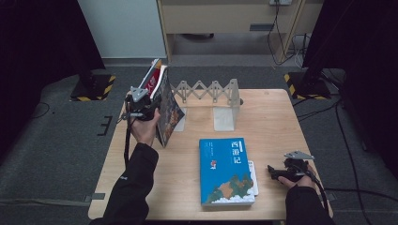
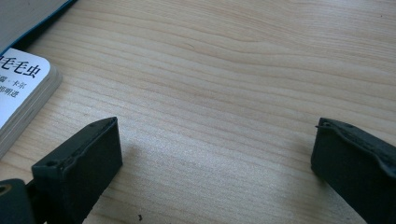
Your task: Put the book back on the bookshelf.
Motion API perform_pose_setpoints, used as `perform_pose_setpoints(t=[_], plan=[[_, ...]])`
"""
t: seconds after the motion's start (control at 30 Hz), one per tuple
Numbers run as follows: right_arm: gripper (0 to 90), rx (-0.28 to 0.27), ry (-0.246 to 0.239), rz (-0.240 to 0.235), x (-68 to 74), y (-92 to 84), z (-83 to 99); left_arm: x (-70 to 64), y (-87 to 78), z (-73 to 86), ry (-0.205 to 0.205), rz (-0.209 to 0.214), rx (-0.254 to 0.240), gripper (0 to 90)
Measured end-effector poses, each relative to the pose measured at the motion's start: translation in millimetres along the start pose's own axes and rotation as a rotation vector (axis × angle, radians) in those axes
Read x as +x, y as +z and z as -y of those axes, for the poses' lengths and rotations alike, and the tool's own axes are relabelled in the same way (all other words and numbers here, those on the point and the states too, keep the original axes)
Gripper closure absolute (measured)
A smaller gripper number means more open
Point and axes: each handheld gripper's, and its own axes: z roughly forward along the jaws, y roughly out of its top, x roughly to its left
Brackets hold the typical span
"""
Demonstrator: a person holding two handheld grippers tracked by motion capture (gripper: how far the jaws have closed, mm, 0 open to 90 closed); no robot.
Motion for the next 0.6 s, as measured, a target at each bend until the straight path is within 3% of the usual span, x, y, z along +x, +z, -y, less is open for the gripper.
perform_pose_setpoints(t=[0.17,0.4,0.6], plan=[[2.1,0.000,-0.001,0.002,-0.1,0.1,0.0,5.2,0.3,-4.1,-0.050,0.014,0.026,75.8],[2.0,-0.001,-0.001,0.002,0.0,0.3,0.0,0.4,2.4,-15.0,-0.050,0.021,0.020,70.5],[2.0,0.000,-0.001,0.001,-0.1,0.2,0.0,-1.9,13.7,-25.9,-0.068,0.000,0.055,69.4]])
